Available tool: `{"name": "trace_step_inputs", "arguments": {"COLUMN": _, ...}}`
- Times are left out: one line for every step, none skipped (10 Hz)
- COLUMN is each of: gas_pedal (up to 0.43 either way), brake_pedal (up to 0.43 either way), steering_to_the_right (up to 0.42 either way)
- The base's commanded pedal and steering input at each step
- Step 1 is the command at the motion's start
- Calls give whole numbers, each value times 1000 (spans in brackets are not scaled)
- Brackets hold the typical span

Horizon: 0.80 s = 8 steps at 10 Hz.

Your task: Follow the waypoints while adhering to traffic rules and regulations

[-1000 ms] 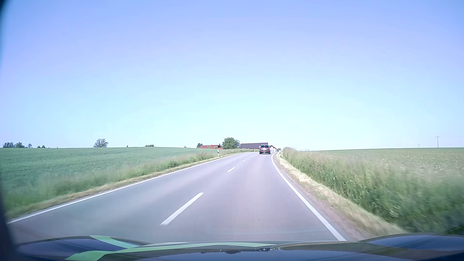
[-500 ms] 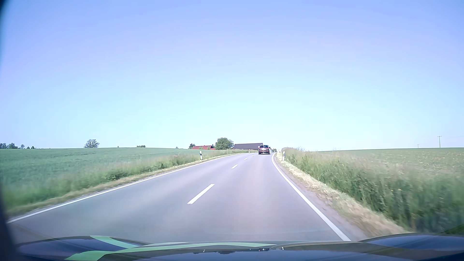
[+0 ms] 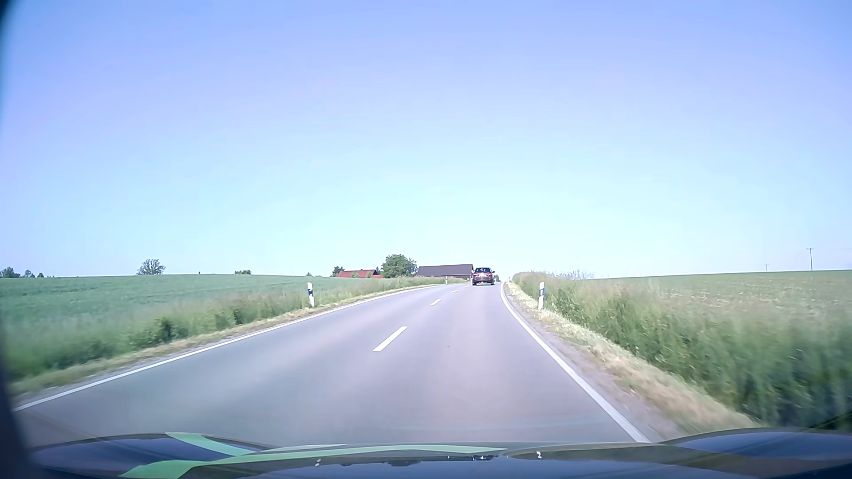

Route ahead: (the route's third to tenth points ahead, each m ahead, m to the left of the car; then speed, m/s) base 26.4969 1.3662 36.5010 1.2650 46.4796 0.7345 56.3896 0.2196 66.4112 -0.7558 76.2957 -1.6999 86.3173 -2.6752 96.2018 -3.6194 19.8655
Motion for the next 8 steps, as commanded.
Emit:
{"name": "trace_step_inputs", "arguments": {"gas_pedal": 177, "brake_pedal": 0, "steering_to_the_right": 10}}
{"name": "trace_step_inputs", "arguments": {"gas_pedal": 177, "brake_pedal": 0, "steering_to_the_right": 9}}
{"name": "trace_step_inputs", "arguments": {"gas_pedal": 177, "brake_pedal": 0, "steering_to_the_right": 9}}
{"name": "trace_step_inputs", "arguments": {"gas_pedal": 150, "brake_pedal": 0, "steering_to_the_right": 10}}
{"name": "trace_step_inputs", "arguments": {"gas_pedal": 98, "brake_pedal": 0, "steering_to_the_right": 10}}
{"name": "trace_step_inputs", "arguments": {"gas_pedal": 79, "brake_pedal": 0, "steering_to_the_right": 9}}
{"name": "trace_step_inputs", "arguments": {"gas_pedal": 20, "brake_pedal": 0, "steering_to_the_right": 9}}
{"name": "trace_step_inputs", "arguments": {"gas_pedal": 0, "brake_pedal": 0, "steering_to_the_right": 10}}
